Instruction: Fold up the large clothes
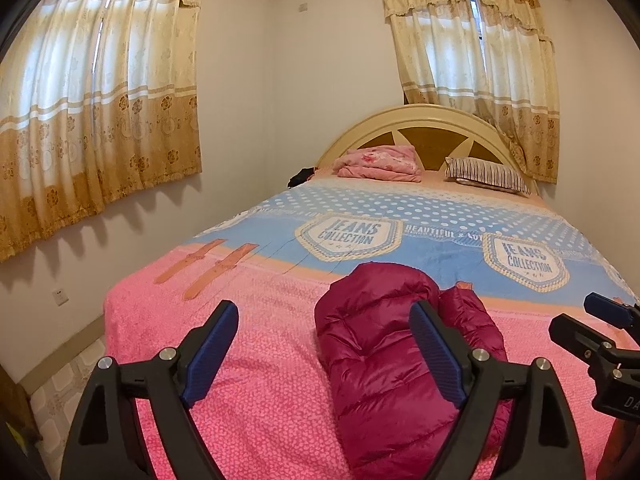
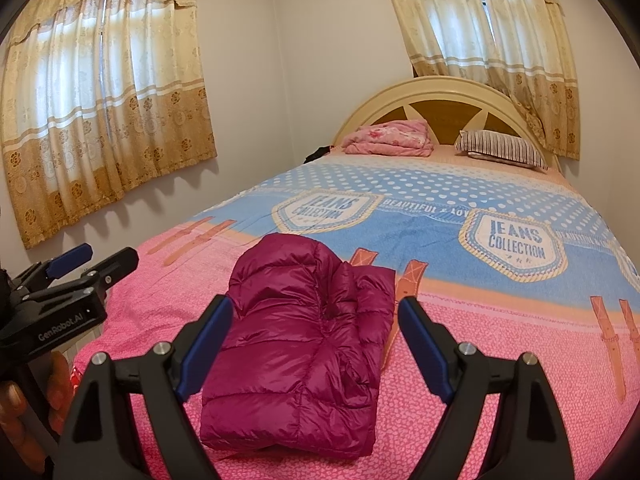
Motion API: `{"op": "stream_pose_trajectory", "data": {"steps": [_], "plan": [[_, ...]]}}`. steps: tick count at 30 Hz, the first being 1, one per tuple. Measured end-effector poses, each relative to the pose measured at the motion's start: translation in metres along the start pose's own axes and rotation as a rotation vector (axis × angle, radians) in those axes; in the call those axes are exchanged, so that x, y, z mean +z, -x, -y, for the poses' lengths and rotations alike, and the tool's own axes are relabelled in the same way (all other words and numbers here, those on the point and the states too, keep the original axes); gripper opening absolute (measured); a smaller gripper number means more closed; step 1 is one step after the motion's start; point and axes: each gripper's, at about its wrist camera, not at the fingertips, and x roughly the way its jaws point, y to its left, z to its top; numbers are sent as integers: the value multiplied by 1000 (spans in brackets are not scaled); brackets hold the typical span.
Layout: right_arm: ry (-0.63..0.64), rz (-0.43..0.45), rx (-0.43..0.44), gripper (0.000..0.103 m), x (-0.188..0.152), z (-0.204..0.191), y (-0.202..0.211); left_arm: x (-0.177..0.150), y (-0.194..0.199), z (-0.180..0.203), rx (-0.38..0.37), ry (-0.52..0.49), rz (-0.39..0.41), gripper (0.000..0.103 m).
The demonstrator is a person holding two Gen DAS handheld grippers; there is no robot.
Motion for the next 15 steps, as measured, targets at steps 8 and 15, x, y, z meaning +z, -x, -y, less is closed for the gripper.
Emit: {"op": "stream_pose_trajectory", "data": {"steps": [8, 15], "plan": [[0, -4, 3, 87, 0, 1, 0, -5, -4, 3, 18, -22, -4, 90], [0, -1, -2, 87, -2, 2, 1, -6, -4, 7, 21, -38, -1, 90]]}}
